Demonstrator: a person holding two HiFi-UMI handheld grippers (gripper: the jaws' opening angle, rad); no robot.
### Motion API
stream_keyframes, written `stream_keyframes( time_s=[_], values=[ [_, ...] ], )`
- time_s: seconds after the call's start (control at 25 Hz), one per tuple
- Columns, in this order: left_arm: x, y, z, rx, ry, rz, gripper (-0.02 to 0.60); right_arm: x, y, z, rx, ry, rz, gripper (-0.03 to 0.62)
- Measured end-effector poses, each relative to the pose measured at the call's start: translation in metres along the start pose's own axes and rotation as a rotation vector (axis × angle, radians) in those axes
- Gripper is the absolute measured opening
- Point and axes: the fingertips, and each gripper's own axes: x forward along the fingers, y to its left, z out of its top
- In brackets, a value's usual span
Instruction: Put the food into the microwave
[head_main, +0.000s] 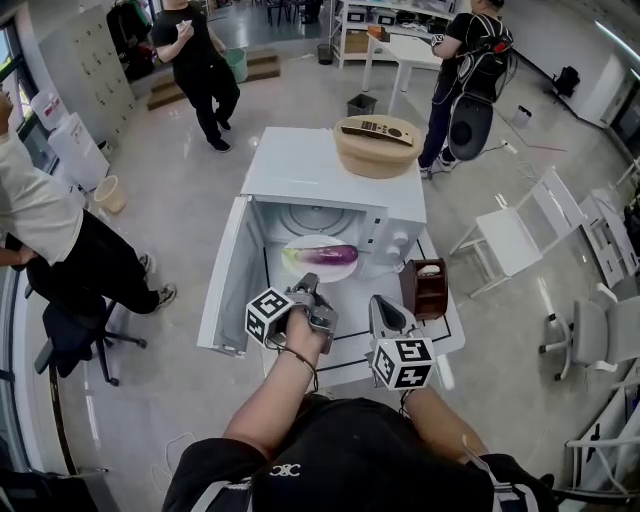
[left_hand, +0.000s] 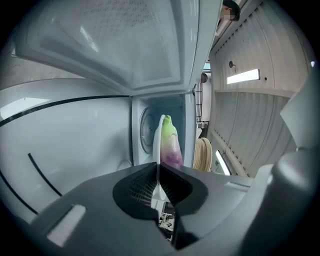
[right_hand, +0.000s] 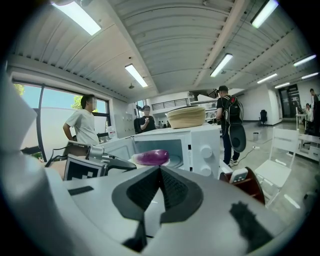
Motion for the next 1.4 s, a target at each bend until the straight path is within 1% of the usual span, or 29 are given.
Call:
stream_keyframes(
  time_s=[0.16,0.36,0.56,0.84,1.04,1.2,1.4],
  values=[
    [0.032,-0.006,0.015,0.023,0.005,-0.003,0.024,0.02,-0.007,0.003,-0.004,0.015,-0.02,0.006],
    [0.068,0.001,0.034,0.042,0.002,0.024,0.025,0.039,-0.014,0.001,0.01,0.032,-0.035,0.006],
    [0.099,0.004,0.054,0.06,-0.011,0.022,0.026,0.051,-0.022,-0.006,0.016,0.062,-0.034,0.006],
    [0.146,0.014,0.073,0.04,-0.04,0.021,0.032,0.061,-0.044,-0.006,0.01,0.087,-0.023,0.006],
    [0.178,0.015,0.085,0.044,-0.056,0.008,0.032,0.063,-0.065,-0.015,0.01,0.119,-0.024,0.006],
    [0.194,0.02,0.09,0.067,-0.062,0.026,0.032,0.061,-0.082,-0.021,0.018,0.138,-0.035,0.006],
    [0.204,0.028,0.096,0.061,-0.082,0.055,0.037,0.06,-0.092,-0.022,0.013,0.147,-0.033,0.006]
  ],
)
